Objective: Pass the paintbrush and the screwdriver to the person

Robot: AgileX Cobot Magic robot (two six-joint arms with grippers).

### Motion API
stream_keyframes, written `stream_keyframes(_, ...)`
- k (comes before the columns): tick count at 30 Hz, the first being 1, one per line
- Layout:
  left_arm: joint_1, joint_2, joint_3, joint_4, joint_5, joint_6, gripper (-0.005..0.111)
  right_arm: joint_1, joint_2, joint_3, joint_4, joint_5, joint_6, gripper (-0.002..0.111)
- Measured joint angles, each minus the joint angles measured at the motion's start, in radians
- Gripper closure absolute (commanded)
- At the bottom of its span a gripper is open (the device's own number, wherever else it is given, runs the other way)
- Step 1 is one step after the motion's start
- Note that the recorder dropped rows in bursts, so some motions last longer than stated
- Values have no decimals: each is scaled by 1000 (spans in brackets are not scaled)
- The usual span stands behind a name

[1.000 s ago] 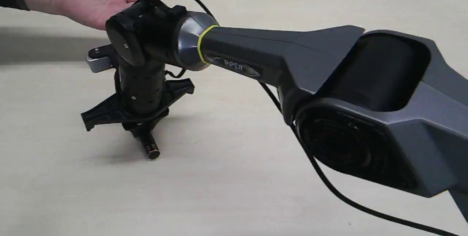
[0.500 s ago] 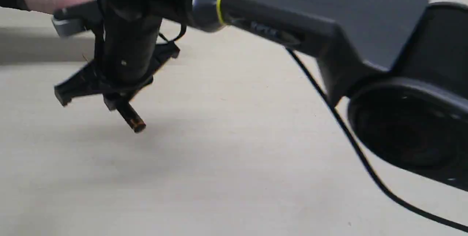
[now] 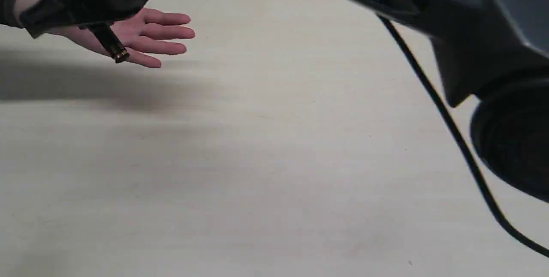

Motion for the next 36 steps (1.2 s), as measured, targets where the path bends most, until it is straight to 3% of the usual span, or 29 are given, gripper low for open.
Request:
stream_keyframes(5,0,0,0,0,0,0,107,-34,62,0,-7,-83,18,101)
stream_keyframes(12,0,0,0,0,0,0,107,-59,71,0,-8,-99,22,69)
stream_keyframes(14,0,0,0,0,0,0,107,-59,71,0,-10,-99,22,67)
stream_keyframes(19,0,0,0,0,0,0,107,-59,71,0,-14,-85,22,71)
stream_keyframes(24,0,0,0,0,0,0,107,-59,47,0,-70,-23,22,104)
stream_keyframes(36,0,0,0,0,0,0,107,-59,-194,10,-165,-7,75,104)
